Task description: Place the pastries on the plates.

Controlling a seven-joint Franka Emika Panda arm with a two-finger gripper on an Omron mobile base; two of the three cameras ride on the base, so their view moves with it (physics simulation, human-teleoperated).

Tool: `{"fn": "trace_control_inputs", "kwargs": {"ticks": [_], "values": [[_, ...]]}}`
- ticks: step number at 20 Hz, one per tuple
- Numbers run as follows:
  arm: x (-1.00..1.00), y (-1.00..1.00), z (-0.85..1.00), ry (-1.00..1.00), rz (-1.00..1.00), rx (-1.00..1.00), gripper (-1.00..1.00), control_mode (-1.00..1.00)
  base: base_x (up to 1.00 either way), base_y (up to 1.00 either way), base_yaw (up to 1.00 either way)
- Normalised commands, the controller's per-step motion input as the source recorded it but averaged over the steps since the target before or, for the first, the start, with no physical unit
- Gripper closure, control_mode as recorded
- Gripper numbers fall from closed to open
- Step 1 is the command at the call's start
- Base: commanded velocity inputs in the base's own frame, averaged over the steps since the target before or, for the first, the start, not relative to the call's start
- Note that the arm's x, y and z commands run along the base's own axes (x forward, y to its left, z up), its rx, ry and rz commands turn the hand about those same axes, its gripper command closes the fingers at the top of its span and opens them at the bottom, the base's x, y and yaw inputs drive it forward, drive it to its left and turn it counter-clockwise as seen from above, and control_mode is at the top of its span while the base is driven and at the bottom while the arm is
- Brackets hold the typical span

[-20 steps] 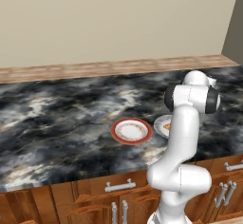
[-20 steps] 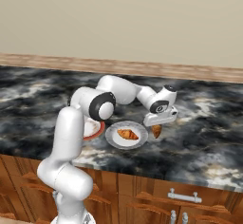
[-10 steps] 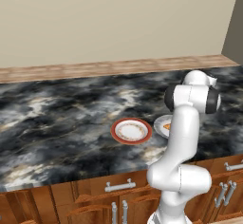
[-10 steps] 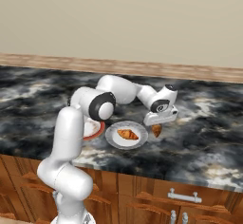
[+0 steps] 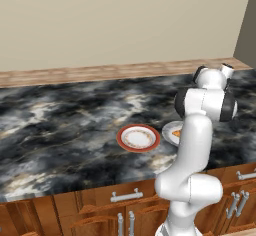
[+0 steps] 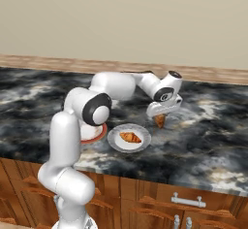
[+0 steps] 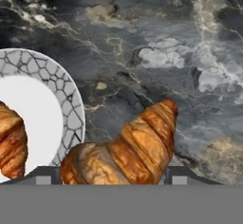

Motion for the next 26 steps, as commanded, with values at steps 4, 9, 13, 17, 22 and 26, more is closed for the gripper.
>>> {"fn": "trace_control_inputs", "kwargs": {"ticks": [4, 9, 13, 17, 22, 26], "values": [[-0.22, 0.65, 0.13, 0.0, 0.21, 0.0, 1.0, -1.0, 0.0, 0.0, 0.0], [-0.3, 0.88, 0.11, 0.0, 0.21, -0.01, 1.0, -1.0, 0.0, 0.0, 0.0], [-0.31, 0.9, 0.23, 0.01, 0.19, 0.0, 1.0, -1.0, 0.0, 0.0, 0.0], [-0.38, 0.85, 0.19, 0.02, 0.19, 0.0, 1.0, -1.0, 0.0, 0.0, 0.0], [-0.46, 0.84, 0.1, 0.0, 0.19, 0.0, 1.0, -1.0, 0.0, 0.0, 0.0], [-0.43, 0.81, 0.03, 0.0, 0.19, 0.0, 1.0, -1.0, 0.0, 0.0, 0.0]]}}
